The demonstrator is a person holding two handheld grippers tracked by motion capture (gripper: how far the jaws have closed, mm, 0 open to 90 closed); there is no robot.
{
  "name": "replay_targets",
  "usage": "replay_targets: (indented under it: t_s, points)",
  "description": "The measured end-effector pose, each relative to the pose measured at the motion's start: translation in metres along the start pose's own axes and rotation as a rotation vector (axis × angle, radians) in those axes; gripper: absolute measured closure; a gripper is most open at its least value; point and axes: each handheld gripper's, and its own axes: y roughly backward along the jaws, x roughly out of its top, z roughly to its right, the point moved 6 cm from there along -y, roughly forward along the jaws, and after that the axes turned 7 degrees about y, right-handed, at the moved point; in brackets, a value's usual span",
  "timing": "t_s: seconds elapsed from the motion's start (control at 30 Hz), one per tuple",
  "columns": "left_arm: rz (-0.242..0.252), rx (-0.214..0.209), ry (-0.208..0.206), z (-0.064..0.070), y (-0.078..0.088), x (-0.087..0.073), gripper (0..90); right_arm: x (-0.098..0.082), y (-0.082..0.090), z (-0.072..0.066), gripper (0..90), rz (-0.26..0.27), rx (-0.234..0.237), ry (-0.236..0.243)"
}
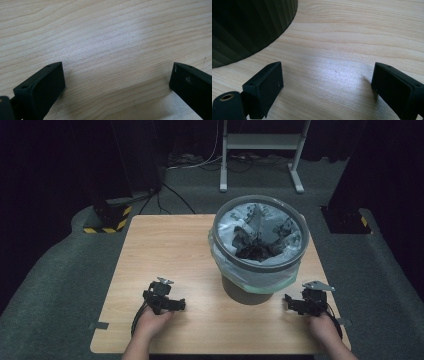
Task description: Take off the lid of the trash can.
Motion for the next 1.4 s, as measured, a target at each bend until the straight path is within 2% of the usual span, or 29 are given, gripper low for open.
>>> replay_targets:
  t_s: [0.17,0.2,0.23,0.33,0.37,0.4,0.43,0.47,0.53,0.7,0.73,0.77,0.8,0.87,0.9,0.97,1.03,1.13,1.2,1.4]
  points:
    - [-0.028,0.0,-0.009,0.001,0.0,0.002,0.2,0.0,0.0,-0.001,10.2,0.001,0.001,-0.004]
    - [-0.073,0.006,-0.009,0.002,-0.001,0.005,0.3,-0.001,0.001,-0.001,10.2,0.0,0.002,-0.004]
    - [-0.095,0.008,-0.01,0.002,-0.001,0.006,0.2,-0.001,0.001,-0.001,10.1,-0.001,0.003,-0.004]
    - [-0.157,0.01,-0.012,0.004,-0.001,0.008,0.1,-0.001,0.001,-0.001,10.1,0.0,0.004,-0.003]
    - [-0.157,0.01,-0.012,0.004,-0.001,0.008,0.3,-0.001,0.001,-0.001,10.1,0.0,0.004,-0.003]
    - [-0.201,0.002,-0.038,0.004,-0.001,0.009,0.4,0.0,0.001,-0.001,10.0,0.0,0.007,-0.002]
    - [-0.201,0.002,-0.038,0.004,-0.001,0.009,0.5,0.0,0.001,-0.001,10.0,0.0,0.007,-0.002]
    - [-0.245,0.014,-0.022,0.002,0.0,0.01,0.8,0.0,0.0,0.0,10.1,0.002,0.013,0.009]
    - [-0.261,0.015,-0.013,0.001,0.0,0.011,1.5,0.0,0.0,0.0,10.3,0.002,0.015,0.009]
    - [-0.338,0.028,-0.012,-0.004,0.001,0.013,3.6,0.0,0.001,-0.001,10.6,0.002,0.022,0.005]
    - [-0.343,0.033,-0.017,-0.007,0.002,0.015,8.1,0.0,0.001,-0.001,10.5,0.002,0.022,0.005]
    - [-0.341,0.053,-0.025,-0.012,0.005,0.017,9.2,0.0,0.001,-0.001,10.5,0.001,0.022,0.005]
    - [-0.341,0.053,-0.025,-0.012,0.005,0.017,9.7,0.0,0.001,-0.001,10.5,0.001,0.022,0.005]
    - [-0.322,0.031,-0.014,-0.015,0.011,0.021,12.9,0.0,0.001,-0.001,10.5,0.002,0.021,0.006]
    - [-0.322,0.031,-0.014,-0.015,0.011,0.021,14.1,0.0,0.001,-0.001,10.5,0.003,0.021,0.006]
    - [-0.324,0.004,-0.016,-0.014,0.016,0.022,14.7,0.0,0.001,-0.001,10.5,0.003,0.022,0.005]
    - [-0.385,-0.024,0.02,-0.011,0.022,0.02,15.0,0.0,0.001,-0.001,10.4,0.003,0.023,0.008]
    - [-0.415,0.024,0.0,-0.01,0.029,0.021,18.7,0.0,0.0,-0.001,10.4,0.004,0.023,0.009]
    - [-0.429,0.029,-0.013,-0.008,0.035,0.024,20.5,0.0,0.001,-0.001,10.4,0.002,0.022,0.008]
    - [-0.429,0.003,0.05,-0.006,0.051,0.038,24.4,0.0,0.0,-0.001,10.3,0.005,0.024,0.015]
